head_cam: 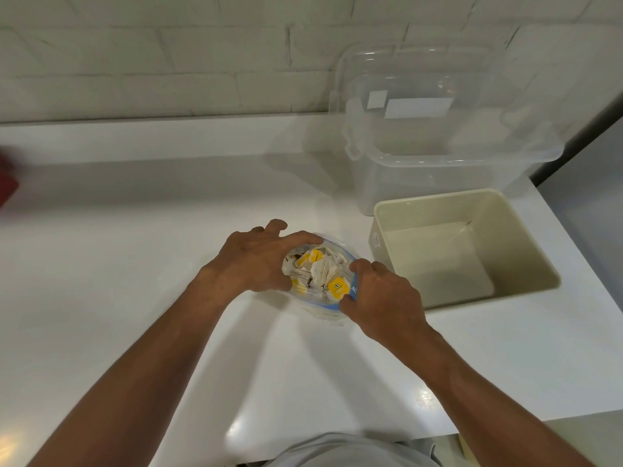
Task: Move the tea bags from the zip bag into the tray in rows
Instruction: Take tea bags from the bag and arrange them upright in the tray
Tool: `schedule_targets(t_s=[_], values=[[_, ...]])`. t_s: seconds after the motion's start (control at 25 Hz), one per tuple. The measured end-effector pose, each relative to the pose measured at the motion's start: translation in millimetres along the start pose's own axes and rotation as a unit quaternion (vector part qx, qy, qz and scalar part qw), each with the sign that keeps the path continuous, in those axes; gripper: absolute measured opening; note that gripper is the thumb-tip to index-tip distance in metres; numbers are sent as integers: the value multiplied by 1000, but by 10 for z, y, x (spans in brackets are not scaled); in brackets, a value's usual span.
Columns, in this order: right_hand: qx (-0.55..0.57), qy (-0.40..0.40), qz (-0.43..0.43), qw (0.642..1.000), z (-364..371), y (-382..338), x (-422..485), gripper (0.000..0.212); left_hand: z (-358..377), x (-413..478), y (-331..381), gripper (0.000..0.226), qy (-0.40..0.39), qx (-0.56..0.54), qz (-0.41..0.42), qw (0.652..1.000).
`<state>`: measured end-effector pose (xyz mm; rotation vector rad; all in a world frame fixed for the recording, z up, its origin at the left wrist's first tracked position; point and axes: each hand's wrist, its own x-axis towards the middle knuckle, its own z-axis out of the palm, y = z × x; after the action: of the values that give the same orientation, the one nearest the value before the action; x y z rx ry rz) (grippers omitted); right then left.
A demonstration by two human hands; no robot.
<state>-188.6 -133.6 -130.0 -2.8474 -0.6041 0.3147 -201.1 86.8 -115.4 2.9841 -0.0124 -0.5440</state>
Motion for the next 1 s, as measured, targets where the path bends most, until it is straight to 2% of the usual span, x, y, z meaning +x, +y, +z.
schedule_targets(t_s=[0.16, 0.28, 0.4, 0.52, 0.6, 0.68, 0.76, 0.8, 0.88, 1.0], values=[[-12, 19, -17, 1000, -72, 14, -7, 48, 12, -27, 16, 80, 39, -10, 35, 999], [67, 26, -46, 996, -167, 45, 54, 37, -72, -48, 13, 54, 125, -34, 106, 986], [77, 40, -95, 992, -207, 32, 175, 22, -58, -35, 21, 33, 163, -17, 148, 975], [36, 43, -161, 985, -241, -15, 329, 23, -18, 12, 34, 21, 177, -17, 167, 970], [-2, 15, -195, 981, -284, -57, 421, 21, 4, 32, 30, 14, 187, -20, 178, 966], [-29, -6, -208, 978, -306, -75, 497, 18, 30, 37, 20, 10, 195, -32, 180, 964], [-28, -4, -201, 979, -315, -49, 547, 16, 17, 28, -12, 11, 196, -88, 161, 963], [-8, 4, -197, 980, -322, -24, 560, 13, -7, 14, -34, 12, 193, -135, 151, 960], [113, 9, -169, 979, -374, 26, 560, 6, -71, -14, -60, 13, 184, -243, 133, 943], [331, -12, -106, 938, -505, 92, 528, 8, -164, -38, -32, 13, 162, -386, 51, 907]])
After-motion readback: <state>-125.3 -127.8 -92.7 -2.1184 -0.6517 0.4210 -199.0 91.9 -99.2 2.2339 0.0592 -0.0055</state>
